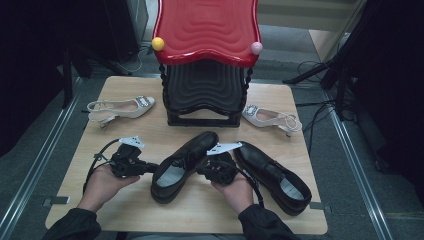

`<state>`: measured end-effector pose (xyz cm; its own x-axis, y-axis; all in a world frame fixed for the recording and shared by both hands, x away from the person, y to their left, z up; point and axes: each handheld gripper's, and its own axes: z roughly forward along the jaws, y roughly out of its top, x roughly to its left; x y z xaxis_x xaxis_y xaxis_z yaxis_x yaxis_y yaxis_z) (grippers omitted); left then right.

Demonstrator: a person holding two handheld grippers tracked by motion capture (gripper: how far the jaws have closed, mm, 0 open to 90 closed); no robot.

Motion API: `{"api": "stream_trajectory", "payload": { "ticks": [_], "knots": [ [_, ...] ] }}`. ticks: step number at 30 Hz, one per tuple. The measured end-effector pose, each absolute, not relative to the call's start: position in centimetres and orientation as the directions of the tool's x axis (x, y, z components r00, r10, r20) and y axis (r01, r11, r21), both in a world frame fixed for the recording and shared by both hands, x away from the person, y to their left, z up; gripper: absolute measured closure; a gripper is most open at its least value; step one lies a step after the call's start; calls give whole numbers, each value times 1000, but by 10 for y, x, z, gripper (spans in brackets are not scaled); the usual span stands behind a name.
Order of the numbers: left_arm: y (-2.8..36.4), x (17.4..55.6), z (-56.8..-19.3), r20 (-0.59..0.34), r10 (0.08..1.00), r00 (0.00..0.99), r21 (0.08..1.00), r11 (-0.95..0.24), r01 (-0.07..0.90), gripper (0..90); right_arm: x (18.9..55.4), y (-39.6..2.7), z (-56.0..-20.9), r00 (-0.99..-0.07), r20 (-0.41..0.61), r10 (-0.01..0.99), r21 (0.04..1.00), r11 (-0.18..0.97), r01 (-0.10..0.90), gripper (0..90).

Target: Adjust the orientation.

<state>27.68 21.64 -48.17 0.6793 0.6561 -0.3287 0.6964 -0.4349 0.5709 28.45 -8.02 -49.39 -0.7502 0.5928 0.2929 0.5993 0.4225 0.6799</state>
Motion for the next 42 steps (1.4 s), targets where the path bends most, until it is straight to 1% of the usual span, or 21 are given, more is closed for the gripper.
{"api": "stream_trajectory", "payload": {
  "ticks": [11,15,24,26,32,37,40,42],
  "knots": [
    [210,273,-482,-342,644,684,568,-438,697,900,287,-84,-493,-747,292,598,675,425,604,900],
    [204,271,-483,-362,620,696,569,-444,692,900,289,-88,-492,-738,292,609,671,419,612,900],
    [193,266,-483,-358,599,716,573,-465,675,900,294,-93,-491,-726,294,622,665,412,623,900],
    [190,265,-484,-371,585,721,574,-465,674,900,295,-95,-491,-721,292,629,665,408,626,900],
    [188,263,-486,-374,568,733,578,-476,663,900,299,-92,-489,-721,276,635,657,423,624,900],
    [184,261,-485,-367,572,733,581,-475,662,899,300,-93,-489,-713,281,643,656,413,631,899],
    [182,261,-486,-374,569,732,578,-474,664,888,300,-95,-490,-711,281,645,658,410,632,882],
    [182,261,-485,-369,571,733,577,-478,662,861,300,-97,-489,-711,280,645,660,409,630,845]
  ]
}}
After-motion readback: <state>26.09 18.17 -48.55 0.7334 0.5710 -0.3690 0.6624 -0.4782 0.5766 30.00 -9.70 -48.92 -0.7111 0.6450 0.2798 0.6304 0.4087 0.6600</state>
